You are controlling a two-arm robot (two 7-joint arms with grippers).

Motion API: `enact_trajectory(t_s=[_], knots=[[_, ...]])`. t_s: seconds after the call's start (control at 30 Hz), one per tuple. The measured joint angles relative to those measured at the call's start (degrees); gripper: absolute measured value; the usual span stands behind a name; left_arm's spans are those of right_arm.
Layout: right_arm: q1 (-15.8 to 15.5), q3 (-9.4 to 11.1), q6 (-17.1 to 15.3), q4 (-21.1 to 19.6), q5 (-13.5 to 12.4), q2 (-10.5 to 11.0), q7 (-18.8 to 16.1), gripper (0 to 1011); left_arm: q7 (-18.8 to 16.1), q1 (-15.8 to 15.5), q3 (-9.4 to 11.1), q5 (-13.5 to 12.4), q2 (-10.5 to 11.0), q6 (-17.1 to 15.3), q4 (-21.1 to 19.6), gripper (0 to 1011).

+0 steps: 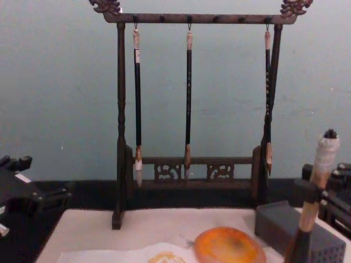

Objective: Pick up the brush from the inkstone, write on the paper, then place the brush back to its original position.

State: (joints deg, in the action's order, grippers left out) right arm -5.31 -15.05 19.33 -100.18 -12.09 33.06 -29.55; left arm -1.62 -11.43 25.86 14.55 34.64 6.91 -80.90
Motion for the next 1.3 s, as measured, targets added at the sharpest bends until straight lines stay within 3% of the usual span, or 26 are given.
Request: enact_trajectory(t_s=[0.57,0.93,1.3], knots=[[-0.02,-0.31,-1.99,-1.35,-6.18,1.36,-3.93,175,0.0,0.0,0.0,0.0,0.0,0.0,0.0,1001],[0.25,-0.65,-2.06,-1.96,-7.8,1.79,-4.5,175,0.0,0.0,0.0,0.0,0.0,0.0,0.0,1001],[1.16,0.65,-2.42,-1.45,-10.11,-0.27,-2.27,175,0.0,0.0,0.0,0.0,0.0,0.0,0.0,1001]])
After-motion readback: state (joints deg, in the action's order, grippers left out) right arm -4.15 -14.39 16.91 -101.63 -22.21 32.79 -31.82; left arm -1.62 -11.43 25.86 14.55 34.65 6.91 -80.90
